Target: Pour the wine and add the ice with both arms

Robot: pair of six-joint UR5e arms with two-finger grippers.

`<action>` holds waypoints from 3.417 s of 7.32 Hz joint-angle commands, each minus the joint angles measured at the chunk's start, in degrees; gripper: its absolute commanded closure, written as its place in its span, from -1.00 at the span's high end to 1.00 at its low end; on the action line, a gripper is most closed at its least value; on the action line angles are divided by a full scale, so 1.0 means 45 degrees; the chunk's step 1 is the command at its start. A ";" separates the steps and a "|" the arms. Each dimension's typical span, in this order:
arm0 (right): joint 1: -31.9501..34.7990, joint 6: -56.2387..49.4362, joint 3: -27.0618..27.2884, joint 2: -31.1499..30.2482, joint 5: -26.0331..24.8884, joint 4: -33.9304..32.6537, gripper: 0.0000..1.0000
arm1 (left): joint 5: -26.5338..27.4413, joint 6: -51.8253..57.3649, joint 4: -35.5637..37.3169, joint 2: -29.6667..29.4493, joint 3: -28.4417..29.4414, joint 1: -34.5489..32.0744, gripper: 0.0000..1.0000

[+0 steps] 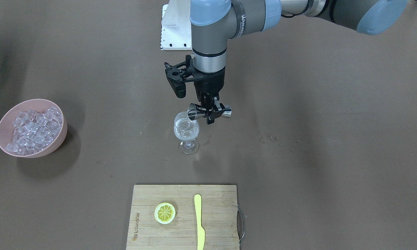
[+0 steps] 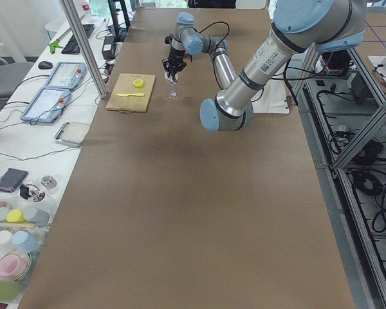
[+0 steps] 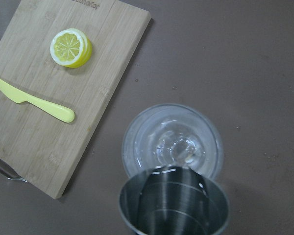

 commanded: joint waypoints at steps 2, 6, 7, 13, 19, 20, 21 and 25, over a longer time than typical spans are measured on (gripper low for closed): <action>0.0000 0.0000 0.0000 0.0000 0.0000 0.0000 1.00 | 0.1105 0.0569 0.0336 -0.0101 -0.0054 0.0233 -1.00; 0.0000 0.0000 -0.0020 0.0000 0.0000 0.0000 1.00 | 0.2220 0.1602 0.0436 -0.0239 -0.0055 0.0703 -1.00; 0.0000 0.0000 -0.0020 0.0000 0.0000 0.0000 1.00 | 0.2433 0.2049 0.0436 -0.0220 -0.0074 0.0703 -1.00; 0.0000 0.0000 -0.0039 0.0000 0.0000 0.0000 1.00 | 0.5183 0.3440 0.1100 -0.0434 -0.0133 0.1402 -1.00; 0.0000 0.0019 -0.0039 0.0020 0.0000 0.0000 1.00 | 0.5579 0.3616 0.1608 -0.0649 -0.0113 0.1601 -1.00; 0.0000 0.0000 -0.0039 0.0020 0.0000 0.0000 1.00 | 0.5579 0.3616 0.1588 -0.0649 -0.0113 0.1621 -1.00; 0.0000 0.0019 -0.0039 0.0000 0.0000 0.0000 1.00 | 0.5541 0.3616 0.1550 -0.0649 -0.0152 0.1621 -1.00; 0.0000 0.0019 -0.0039 0.0020 0.0000 0.0000 1.00 | 0.4901 0.3499 0.0188 -0.0164 -0.0348 0.1582 -1.00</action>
